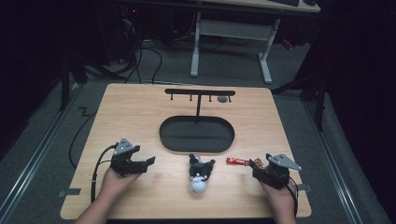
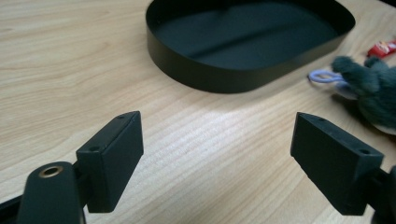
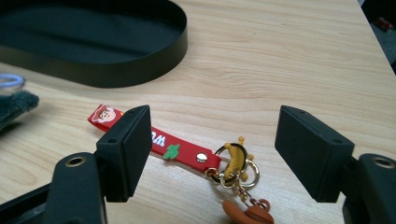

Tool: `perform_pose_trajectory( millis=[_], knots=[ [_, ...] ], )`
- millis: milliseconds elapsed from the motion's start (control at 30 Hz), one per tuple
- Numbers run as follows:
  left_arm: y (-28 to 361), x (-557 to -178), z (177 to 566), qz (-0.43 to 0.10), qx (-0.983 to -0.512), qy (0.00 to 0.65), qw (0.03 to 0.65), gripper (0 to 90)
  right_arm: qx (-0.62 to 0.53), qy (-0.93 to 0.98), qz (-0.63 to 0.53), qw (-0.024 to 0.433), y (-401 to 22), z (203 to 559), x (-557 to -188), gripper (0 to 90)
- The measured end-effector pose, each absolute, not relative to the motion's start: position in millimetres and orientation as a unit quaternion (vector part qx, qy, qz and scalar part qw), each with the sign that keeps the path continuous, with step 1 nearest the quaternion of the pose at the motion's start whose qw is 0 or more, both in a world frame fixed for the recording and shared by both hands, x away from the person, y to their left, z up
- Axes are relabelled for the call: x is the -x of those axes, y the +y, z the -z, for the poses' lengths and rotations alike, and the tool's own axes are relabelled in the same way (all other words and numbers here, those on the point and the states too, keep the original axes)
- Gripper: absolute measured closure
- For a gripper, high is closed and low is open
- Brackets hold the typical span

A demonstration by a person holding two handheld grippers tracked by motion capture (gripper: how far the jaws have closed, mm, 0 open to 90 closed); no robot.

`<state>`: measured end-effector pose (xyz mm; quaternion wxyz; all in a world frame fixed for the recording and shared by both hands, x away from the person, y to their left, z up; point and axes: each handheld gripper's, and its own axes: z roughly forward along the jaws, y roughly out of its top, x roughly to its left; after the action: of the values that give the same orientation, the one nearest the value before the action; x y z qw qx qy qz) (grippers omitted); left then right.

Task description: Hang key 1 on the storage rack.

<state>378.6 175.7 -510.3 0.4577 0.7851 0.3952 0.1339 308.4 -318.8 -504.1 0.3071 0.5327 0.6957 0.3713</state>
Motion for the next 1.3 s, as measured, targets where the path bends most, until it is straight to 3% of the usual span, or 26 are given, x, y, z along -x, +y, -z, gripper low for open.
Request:
perform_pose_trajectory(
  millis=[1300],
  knots=[
    [166.3,-372.9,514.1,-0.144,-0.806,0.363,0.445,17.8,-0.512,0.711,-0.384,0.293,-312.3,505.4,-310.6,28.0]
  ],
)
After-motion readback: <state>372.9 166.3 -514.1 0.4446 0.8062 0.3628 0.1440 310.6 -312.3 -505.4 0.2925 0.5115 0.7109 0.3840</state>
